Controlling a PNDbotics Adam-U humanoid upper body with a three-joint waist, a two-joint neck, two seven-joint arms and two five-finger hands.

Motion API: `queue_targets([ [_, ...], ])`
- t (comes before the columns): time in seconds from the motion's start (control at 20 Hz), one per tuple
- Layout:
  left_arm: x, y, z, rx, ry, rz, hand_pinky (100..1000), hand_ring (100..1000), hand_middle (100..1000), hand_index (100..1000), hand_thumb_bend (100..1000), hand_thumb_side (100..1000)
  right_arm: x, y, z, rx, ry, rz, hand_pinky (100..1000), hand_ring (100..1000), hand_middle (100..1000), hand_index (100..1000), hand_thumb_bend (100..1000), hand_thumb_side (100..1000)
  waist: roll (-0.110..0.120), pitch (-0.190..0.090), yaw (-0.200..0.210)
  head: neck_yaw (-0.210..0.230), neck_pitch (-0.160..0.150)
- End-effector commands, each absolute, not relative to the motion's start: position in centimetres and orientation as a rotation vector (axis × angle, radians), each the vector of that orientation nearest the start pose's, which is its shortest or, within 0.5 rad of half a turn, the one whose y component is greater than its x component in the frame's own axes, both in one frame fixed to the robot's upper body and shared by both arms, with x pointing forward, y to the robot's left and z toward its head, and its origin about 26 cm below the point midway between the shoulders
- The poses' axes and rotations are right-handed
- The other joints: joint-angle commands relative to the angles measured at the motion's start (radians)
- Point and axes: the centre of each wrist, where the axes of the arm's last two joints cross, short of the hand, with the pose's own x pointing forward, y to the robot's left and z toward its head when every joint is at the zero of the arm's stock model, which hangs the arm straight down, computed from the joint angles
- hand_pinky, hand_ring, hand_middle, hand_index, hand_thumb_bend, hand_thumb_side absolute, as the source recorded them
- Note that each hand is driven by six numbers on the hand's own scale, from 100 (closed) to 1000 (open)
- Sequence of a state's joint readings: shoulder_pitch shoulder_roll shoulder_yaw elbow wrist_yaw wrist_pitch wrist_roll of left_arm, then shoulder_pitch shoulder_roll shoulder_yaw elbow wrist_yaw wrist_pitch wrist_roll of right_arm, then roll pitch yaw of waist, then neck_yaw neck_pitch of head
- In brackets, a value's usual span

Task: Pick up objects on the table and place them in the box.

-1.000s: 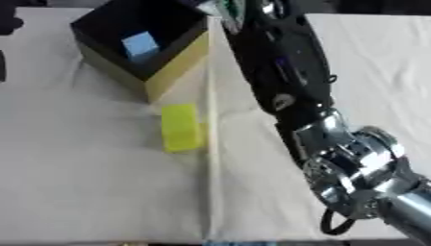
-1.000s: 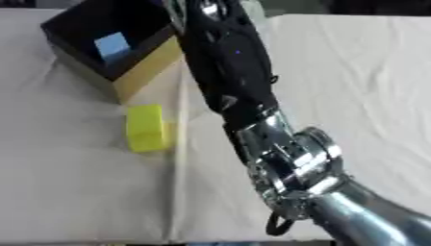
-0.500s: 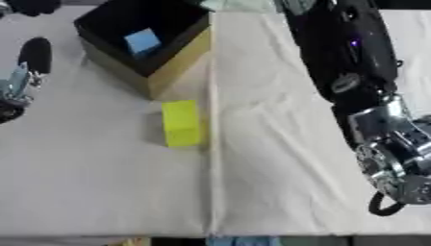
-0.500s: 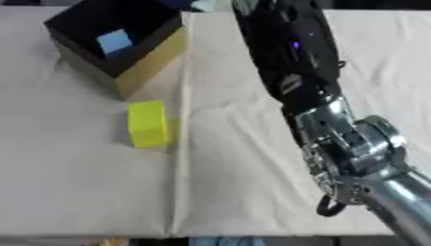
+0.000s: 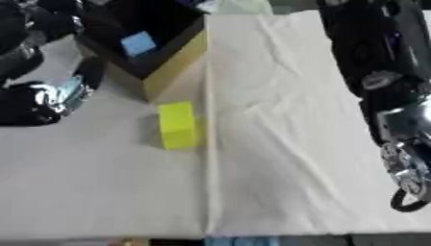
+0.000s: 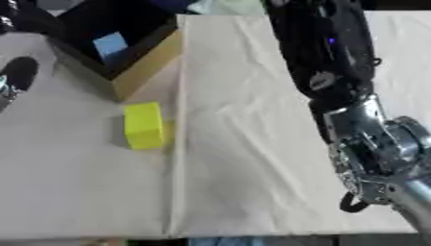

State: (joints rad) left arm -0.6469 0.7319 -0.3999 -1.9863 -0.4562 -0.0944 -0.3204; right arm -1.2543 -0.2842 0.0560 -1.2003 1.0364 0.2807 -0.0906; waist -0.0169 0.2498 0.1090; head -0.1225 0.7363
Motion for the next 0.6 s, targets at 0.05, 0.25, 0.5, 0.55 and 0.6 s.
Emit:
queue_targets([
  [0.05, 30.1, 19.4, 27.2, -0.746, 2.533, 2.28, 729, 742, 775, 856, 100, 1000, 43.4, -16.5, 39.4, -1.474, -2.075, 0.586, 875, 926, 748, 887, 100, 1000, 0.007, -0.016, -0.002, -0.002, -0.015],
  [0.25, 29.9, 18.2, 27.1, -0.732, 2.425, 2.453, 747, 762, 790, 864, 123, 1000, 43.4, -16.6, 39.3, -1.474, -2.07, 0.585, 875, 925, 748, 886, 100, 1000, 0.011, -0.016, -0.002, -0.002, -0.011],
  [0.5, 29.7, 16.9, 27.4, -0.764, 2.227, 2.645, 773, 785, 799, 870, 341, 1000, 43.3, -16.7, 39.0, -1.474, -2.065, 0.592, 875, 922, 745, 884, 100, 1000, 0.015, -0.019, -0.002, -0.002, 0.001],
  [0.55, 29.6, 16.6, 27.5, -0.771, 2.199, 2.668, 779, 782, 794, 867, 381, 1000, 43.3, -16.7, 39.0, -1.473, -2.064, 0.595, 875, 921, 742, 882, 100, 1000, 0.017, -0.019, -0.002, -0.001, 0.002],
  [0.6, 29.6, 16.3, 27.6, -0.774, 2.178, 2.692, 781, 782, 794, 866, 383, 1000, 43.3, -16.7, 38.9, -1.472, -2.063, 0.597, 875, 921, 742, 881, 100, 1000, 0.018, -0.019, -0.002, 0.0, 0.003],
])
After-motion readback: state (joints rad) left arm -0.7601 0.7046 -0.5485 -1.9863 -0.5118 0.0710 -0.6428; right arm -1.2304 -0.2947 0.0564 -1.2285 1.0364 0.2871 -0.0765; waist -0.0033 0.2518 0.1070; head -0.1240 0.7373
